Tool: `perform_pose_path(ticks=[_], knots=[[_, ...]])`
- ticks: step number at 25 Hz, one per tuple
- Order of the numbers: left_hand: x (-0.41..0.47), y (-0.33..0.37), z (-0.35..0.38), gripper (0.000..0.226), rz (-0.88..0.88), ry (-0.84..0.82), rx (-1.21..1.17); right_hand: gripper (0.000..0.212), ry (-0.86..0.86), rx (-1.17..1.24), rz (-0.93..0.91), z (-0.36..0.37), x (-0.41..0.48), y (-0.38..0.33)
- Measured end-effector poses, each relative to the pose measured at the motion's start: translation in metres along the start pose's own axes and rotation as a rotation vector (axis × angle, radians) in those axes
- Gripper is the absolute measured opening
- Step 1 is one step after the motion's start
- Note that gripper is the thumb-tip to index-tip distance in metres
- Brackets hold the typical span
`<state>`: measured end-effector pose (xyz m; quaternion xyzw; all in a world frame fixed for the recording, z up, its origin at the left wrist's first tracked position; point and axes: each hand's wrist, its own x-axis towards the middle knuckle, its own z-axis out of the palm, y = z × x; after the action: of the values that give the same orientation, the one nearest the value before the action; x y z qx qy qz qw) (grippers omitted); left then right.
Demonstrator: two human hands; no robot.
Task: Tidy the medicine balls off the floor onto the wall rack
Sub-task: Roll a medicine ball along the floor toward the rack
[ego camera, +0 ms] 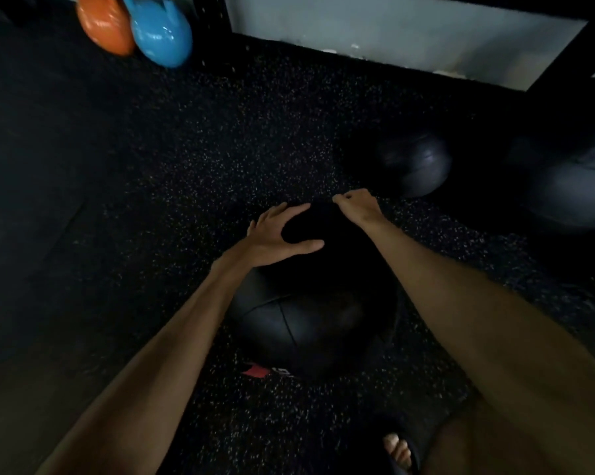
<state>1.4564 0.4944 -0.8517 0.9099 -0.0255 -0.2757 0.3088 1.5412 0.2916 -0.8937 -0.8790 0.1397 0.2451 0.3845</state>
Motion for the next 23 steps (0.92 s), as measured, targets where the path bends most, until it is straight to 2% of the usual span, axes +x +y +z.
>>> perform_pose_path(ticks=[4,8,12,15,17,19,21,23], knots=[[0.009,0.000,-0.011,0.091,-0.083,-0.002,-0.125,0.039,-0.014,-0.023,-0.083,-0.003,-0.015,-0.005],[0.028,-0.006,-0.036,0.091,-0.219,0.019,-0.267,0.058,-0.025,-0.113,-0.215,-0.001,-0.035,-0.006],[0.071,-0.009,-0.059,0.082,-0.233,0.078,-0.216,0.064,0.035,-0.197,-0.270,0.000,-0.046,-0.010],[0.092,-0.010,-0.069,0.071,-0.203,0.101,-0.184,0.063,0.122,-0.135,-0.256,0.005,-0.036,-0.019],[0.098,-0.008,-0.069,0.058,-0.180,0.178,-0.162,0.061,0.154,-0.104,-0.230,0.006,-0.022,-0.028],[0.093,0.000,-0.068,0.054,-0.148,0.249,-0.112,0.062,0.132,-0.090,-0.197,0.002,-0.004,-0.036],[0.078,0.004,-0.071,0.066,-0.084,0.196,-0.098,0.063,0.093,-0.032,-0.148,-0.006,0.015,-0.043],[0.050,0.004,-0.075,0.094,-0.048,0.011,-0.014,0.058,0.061,0.032,-0.120,-0.016,0.035,-0.052]])
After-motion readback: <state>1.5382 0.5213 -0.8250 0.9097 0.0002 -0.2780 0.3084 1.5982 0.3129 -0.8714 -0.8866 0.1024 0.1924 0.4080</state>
